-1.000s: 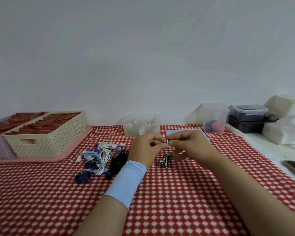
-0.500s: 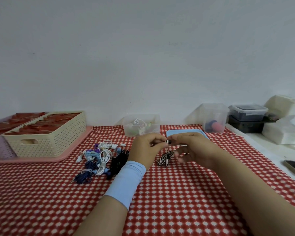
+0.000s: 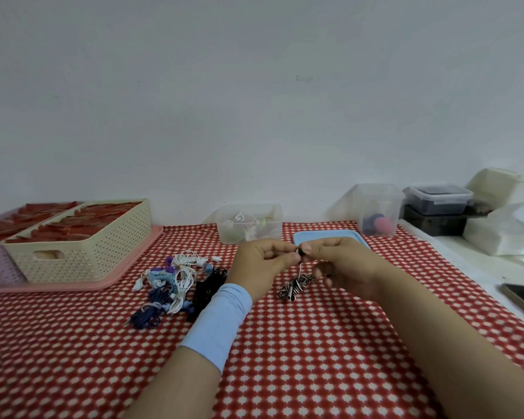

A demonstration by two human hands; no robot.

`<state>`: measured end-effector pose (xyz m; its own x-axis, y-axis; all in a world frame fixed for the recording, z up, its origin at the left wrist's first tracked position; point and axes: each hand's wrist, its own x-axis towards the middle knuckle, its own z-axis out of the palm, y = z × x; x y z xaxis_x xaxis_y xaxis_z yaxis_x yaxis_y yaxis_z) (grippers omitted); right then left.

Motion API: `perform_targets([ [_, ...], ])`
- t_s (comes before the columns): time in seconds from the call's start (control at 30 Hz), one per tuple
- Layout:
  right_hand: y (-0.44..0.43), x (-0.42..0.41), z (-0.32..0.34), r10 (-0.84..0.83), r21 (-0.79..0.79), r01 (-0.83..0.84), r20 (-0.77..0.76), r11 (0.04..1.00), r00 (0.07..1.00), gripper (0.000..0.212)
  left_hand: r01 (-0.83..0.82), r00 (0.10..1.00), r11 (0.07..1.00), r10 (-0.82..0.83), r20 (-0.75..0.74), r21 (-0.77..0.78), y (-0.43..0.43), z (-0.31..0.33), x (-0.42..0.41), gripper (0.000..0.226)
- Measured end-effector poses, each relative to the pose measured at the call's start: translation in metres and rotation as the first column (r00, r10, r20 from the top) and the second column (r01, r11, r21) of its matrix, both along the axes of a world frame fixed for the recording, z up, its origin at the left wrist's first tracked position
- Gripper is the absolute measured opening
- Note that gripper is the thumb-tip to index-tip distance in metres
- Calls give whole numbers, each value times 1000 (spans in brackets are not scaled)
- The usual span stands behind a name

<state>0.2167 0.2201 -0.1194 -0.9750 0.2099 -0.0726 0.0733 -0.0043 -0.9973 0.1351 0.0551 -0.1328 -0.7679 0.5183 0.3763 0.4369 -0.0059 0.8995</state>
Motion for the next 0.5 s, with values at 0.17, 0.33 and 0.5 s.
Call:
perform_targets([
  [0.17,1,-1,-2,-47,99,44,29,994,998,34,-13,998,998,10,-55,-66,0,-2,-2,19],
  [0.33,4,2,7,-185,277,199,-77,940,980,25,-37,998,995,32,-58,-89,1,0,-5,27],
  [0.5,33,0,-5,-278,712,283,-127,643,952,13,3,997,988,-14,-71,-154,-3,-2,-7,25],
])
